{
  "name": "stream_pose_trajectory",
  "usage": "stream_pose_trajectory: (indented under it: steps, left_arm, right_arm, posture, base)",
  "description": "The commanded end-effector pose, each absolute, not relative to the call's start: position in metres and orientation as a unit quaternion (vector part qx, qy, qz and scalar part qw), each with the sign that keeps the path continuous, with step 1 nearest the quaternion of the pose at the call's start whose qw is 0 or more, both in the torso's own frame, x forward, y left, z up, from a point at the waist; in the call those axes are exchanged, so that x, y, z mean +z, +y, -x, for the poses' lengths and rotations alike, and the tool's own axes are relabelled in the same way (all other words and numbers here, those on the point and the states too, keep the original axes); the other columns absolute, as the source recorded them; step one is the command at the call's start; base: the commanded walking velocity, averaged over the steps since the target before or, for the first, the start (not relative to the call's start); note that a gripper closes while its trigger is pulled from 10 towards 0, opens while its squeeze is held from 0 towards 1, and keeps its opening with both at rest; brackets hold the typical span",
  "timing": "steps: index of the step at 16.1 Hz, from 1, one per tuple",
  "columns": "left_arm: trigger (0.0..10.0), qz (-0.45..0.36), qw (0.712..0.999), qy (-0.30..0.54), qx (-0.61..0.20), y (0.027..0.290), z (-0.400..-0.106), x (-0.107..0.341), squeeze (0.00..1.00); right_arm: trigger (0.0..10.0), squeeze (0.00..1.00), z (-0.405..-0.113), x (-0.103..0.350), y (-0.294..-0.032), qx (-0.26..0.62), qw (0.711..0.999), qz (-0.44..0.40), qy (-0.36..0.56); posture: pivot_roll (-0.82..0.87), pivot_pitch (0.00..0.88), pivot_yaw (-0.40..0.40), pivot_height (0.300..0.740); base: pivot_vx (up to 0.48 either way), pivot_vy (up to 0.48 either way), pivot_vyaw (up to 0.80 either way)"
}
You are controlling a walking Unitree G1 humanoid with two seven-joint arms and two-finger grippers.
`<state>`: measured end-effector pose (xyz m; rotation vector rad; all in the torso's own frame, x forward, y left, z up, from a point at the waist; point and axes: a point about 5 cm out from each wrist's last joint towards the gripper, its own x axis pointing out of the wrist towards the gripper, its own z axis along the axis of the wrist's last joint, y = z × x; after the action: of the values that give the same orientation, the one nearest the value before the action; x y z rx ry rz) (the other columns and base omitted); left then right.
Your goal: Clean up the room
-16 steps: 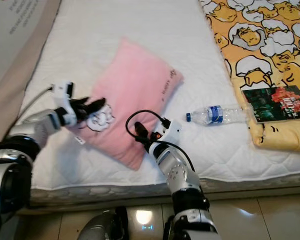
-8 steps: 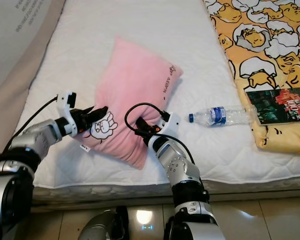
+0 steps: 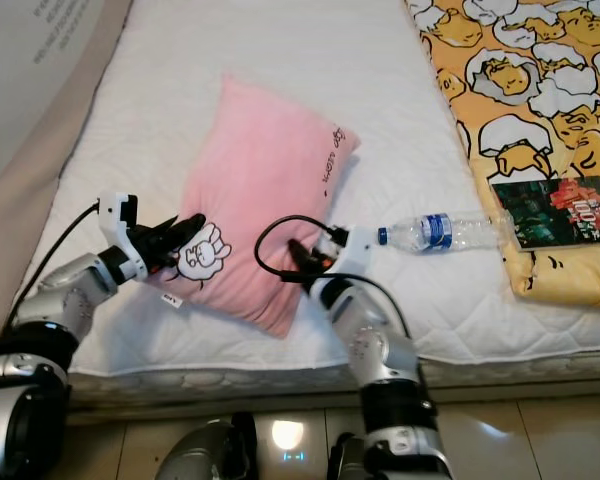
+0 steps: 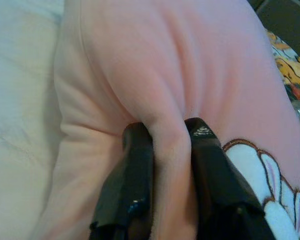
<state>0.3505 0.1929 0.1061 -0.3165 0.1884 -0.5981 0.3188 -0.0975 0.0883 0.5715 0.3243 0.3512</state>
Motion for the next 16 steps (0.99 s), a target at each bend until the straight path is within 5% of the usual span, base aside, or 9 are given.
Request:
stream_pose_trajectory:
  steps: [1,6,10,11,12,13,14,16]
  left_arm:
    - [0.0,0.16,0.94,0.1,-0.283,0.193,-0.348,0.101,0.0]
    - [0.0,0.177,0.945,0.025,-0.275,0.18,-0.347,0.13,0.0]
    - [0.0,0.181,0.942,0.02,-0.281,0.177,-0.342,0.133,0.0]
    - [0.0,0.177,0.942,0.023,-0.283,0.178,-0.341,0.134,0.0]
    - [0.0,0.175,0.943,0.026,-0.282,0.178,-0.341,0.134,0.0]
    - [0.0,0.174,0.943,0.028,-0.282,0.179,-0.341,0.134,0.0]
    - [0.0,0.173,0.945,0.036,-0.277,0.181,-0.34,0.132,0.0]
    - [0.0,0.175,0.946,0.045,-0.27,0.183,-0.341,0.131,0.0]
  right_arm:
    - [0.0,0.0,-0.319,0.096,-0.098,0.175,0.939,-0.257,0.145]
    - [0.0,0.0,-0.332,0.146,-0.144,0.149,0.969,-0.19,0.053]
    - [0.0,0.0,-0.338,0.148,-0.152,0.124,0.961,-0.24,0.059]
    - [1.3,0.0,-0.334,0.135,-0.143,0.119,0.962,-0.23,0.085]
    - [9.0,0.0,-0.333,0.13,-0.14,0.116,0.962,-0.227,0.097]
    - [10.0,0.0,-0.333,0.127,-0.139,0.114,0.962,-0.226,0.104]
    - [10.0,1.0,-0.329,0.115,-0.133,0.104,0.955,-0.252,0.114]
    - [10.0,1.0,-0.324,0.089,-0.118,0.096,0.913,-0.365,0.156]
  posture:
    - [-0.05,0.173,0.053,0.74]
    - [-0.05,0.12,0.04,0.74]
    - [-0.04,0.106,0.035,0.74]
    - [-0.03,0.108,0.039,0.74]
    - [-0.03,0.108,0.041,0.74]
    - [-0.03,0.109,0.043,0.74]
    - [-0.03,0.112,0.046,0.74]
    - [-0.03,0.115,0.059,0.74]
  base:
    - [0.0,0.0,0.0]
    - [0.0,0.0,0.0]
    - [0.0,0.0,0.0]
    - [0.0,0.0,0.0]
    - [0.0,0.0,0.0]
    - [0.0,0.0,0.0]
    - [0.0,0.0,0.0]
    - [0.0,0.0,0.0]
